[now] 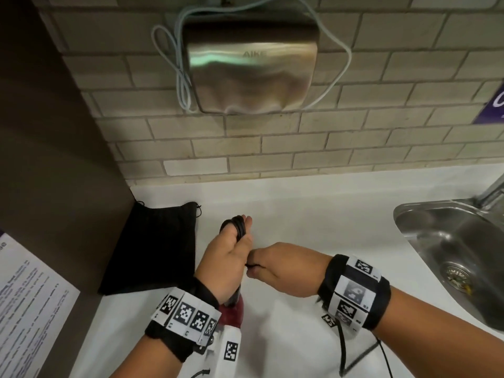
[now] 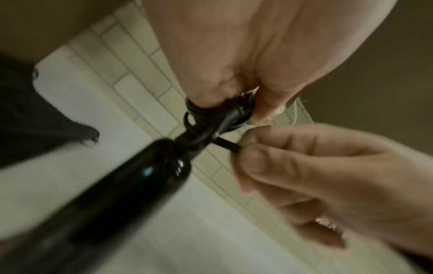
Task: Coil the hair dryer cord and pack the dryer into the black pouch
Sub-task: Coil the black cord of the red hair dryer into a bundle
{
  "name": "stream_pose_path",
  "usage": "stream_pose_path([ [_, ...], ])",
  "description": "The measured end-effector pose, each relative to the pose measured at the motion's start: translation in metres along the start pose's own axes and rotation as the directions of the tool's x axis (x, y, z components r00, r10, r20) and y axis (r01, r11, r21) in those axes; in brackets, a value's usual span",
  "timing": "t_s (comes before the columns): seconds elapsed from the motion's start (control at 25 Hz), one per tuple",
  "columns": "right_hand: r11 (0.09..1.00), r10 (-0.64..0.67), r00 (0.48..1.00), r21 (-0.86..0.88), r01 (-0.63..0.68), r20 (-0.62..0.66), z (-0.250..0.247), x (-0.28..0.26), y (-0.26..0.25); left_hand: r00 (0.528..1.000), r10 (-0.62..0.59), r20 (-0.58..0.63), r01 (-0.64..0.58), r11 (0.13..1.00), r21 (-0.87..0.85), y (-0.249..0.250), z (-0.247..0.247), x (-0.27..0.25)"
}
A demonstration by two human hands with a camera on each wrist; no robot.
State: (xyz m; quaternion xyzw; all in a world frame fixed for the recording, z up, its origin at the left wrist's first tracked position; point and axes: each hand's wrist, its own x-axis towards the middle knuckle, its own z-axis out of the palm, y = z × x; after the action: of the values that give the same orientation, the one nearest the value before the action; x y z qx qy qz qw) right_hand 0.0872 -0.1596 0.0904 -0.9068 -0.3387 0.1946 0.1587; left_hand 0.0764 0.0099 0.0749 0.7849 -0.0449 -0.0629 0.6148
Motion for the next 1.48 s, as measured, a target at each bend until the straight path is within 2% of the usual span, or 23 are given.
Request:
stream_pose_path([
  [0.12, 0.994, -0.091, 0.996, -0.063, 0.092, 0.027, -0.025, -0.006, -0.003, 0.998, -0.024, 0.06, 0.005, 0.954, 0.299, -0.011, -0.006, -0.005],
  [0.16, 0.992, -0.119, 0.993, -0.048, 0.12, 0.025, -0.033, -0.005, -0.003, 0.998, -0.031, 0.051, 0.012, 0.939, 0.345, -0.01, -0.007, -0.009],
  [0.24, 0.989, -0.144, 0.99, -0.013, 0.144, -0.008, -0.045, 0.0, 0.002, 0.999, -0.015, 0.036, 0.003, 0.951, 0.31, -0.007, -0.009, -0.013],
  [0.32, 0.992, -0.124, 0.989, -0.018, 0.123, -0.082, -0.056, 0.006, 0.012, 0.997, -0.005, 0.08, -0.011, 0.979, 0.202, -0.002, -0.009, -0.013],
  [0.4, 0.987, -0.113, 0.978, -0.13, 0.091, -0.173, -0.065, 0.009, 0.026, 0.992, -0.059, 0.112, 0.053, 0.997, 0.055, 0.001, -0.011, -0.01],
  [0.48, 0.961, -0.141, 0.953, -0.267, 0.067, -0.267, -0.063, 0.014, 0.042, 0.981, -0.124, 0.149, 0.139, 0.986, -0.092, 0.006, -0.016, -0.005],
  [0.56, 0.939, -0.182, 0.915, -0.34, 0.053, -0.361, -0.051, 0.022, 0.051, 0.977, -0.131, 0.167, 0.172, 0.949, -0.264, 0.01, -0.017, 0.001],
  [0.64, 0.967, -0.119, 0.888, -0.256, 0.002, -0.445, -0.031, 0.033, 0.049, 0.986, -0.11, 0.123, 0.156, 0.868, -0.472, 0.018, -0.017, 0.006],
  [0.68, 0.984, -0.053, 0.892, -0.173, -0.029, -0.448, -0.019, 0.038, 0.045, 0.99, -0.095, 0.102, 0.136, 0.816, -0.562, 0.023, -0.015, 0.007],
  [0.8, 0.99, 0.09, 0.941, 0.135, -0.048, -0.326, 0.012, 0.045, 0.022, 0.995, -0.093, 0.04, 0.092, 0.674, -0.733, 0.029, -0.013, 0.012],
  [0.88, 0.958, 0.063, 0.971, 0.288, 0.006, -0.231, 0.017, 0.043, 0.01, 0.991, -0.126, -0.05, 0.043, 0.642, -0.766, 0.025, -0.013, 0.017],
  [0.92, 0.928, 0.072, 0.983, 0.373, -0.004, -0.17, 0.012, 0.04, 0.006, 0.988, -0.106, -0.116, -0.008, 0.706, -0.709, 0.022, -0.012, 0.019],
  [0.96, 0.892, 0.088, 0.992, 0.451, -0.038, -0.091, 0.005, 0.036, 0.003, 0.98, -0.051, -0.191, -0.068, 0.82, -0.568, 0.016, -0.01, 0.022],
  [1.0, 0.877, 0.094, 0.995, 0.474, -0.075, -0.015, -0.002, 0.033, 0.002, 0.973, 0.038, -0.226, -0.121, 0.924, -0.364, 0.011, -0.009, 0.023],
  [1.04, 0.887, 0.09, 0.995, 0.451, -0.097, 0.038, -0.011, 0.027, 0.001, 0.973, 0.119, -0.199, -0.15, 0.977, -0.149, 0.007, -0.007, 0.022],
  [1.12, 0.943, 0.057, 0.995, 0.323, -0.081, 0.084, -0.029, 0.014, 0.0, 0.982, 0.176, -0.072, -0.161, 0.971, 0.177, 0.006, -0.006, 0.02],
  [1.24, 0.985, -0.019, 0.995, 0.171, 0.003, 0.093, -0.053, 0.002, -0.002, 0.985, 0.172, 0.027, -0.166, 0.88, 0.446, 0.009, -0.014, 0.018],
  [1.32, 0.981, -0.008, 0.998, 0.192, -0.005, 0.068, -0.065, 0.0, 0.004, 0.987, 0.153, 0.046, -0.157, 0.874, 0.46, 0.007, -0.017, 0.018],
  [1.4, 0.954, -0.024, 0.999, 0.3, 0.012, 0.036, -0.07, 0.005, 0.011, 0.99, 0.129, 0.059, -0.14, 0.947, 0.287, 0.006, -0.018, 0.019],
  [1.48, 0.963, -0.049, 0.998, 0.263, 0.061, -0.049, -0.074, 0.012, 0.019, 0.991, 0.099, 0.084, -0.114, 0.975, 0.191, 0.007, -0.015, 0.021],
])
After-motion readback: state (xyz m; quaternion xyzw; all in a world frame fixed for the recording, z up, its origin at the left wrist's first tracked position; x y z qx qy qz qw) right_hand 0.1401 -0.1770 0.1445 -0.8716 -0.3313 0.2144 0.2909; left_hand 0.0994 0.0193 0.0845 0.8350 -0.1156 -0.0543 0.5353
